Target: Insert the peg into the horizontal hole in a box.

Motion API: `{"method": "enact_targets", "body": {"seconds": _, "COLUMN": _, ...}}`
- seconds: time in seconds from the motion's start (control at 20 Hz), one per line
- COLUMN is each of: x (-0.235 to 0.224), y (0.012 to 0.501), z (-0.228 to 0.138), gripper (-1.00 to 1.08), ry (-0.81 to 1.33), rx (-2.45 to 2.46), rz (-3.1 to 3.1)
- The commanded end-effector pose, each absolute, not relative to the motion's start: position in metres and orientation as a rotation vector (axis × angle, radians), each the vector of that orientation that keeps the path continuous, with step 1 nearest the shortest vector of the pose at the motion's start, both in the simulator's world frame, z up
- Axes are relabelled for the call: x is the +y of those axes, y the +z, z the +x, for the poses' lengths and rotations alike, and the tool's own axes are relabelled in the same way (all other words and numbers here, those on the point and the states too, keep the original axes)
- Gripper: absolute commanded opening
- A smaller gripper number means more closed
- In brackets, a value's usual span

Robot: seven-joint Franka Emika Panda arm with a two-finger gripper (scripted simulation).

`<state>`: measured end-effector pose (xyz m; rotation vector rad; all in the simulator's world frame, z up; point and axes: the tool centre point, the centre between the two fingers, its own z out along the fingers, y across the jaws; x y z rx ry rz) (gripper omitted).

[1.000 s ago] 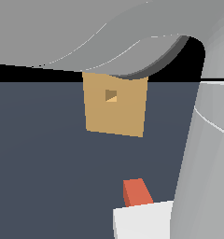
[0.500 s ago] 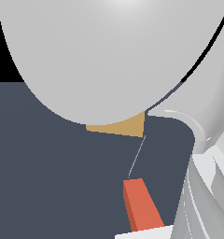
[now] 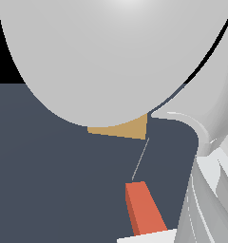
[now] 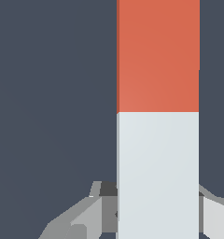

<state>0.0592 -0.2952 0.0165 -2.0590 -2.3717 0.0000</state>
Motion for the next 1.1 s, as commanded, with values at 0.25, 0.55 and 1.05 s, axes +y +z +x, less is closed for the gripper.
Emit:
{"method": "enact_targets", "body": {"seconds": 0.25, "x": -0.291, "y": 0.019, "z": 0.056, "gripper": -1.00, "ry": 0.000, "rx": -2.364, "rz": -2.068}}
{"method": "enact_targets", "body": {"seconds": 0.55, "x": -0.280, "y": 0.025, "z": 0.048, "gripper": -1.00, "ry": 0.000, "rx": -2.344, "rz": -2.091}}
{"method": "enact_targets", "body": {"seconds": 1.05, "x": -0.241, "y": 0.046, "z": 0.022, "gripper": -1.00, "ry": 0.000, "rx": -2.270, "rz": -2.171}}
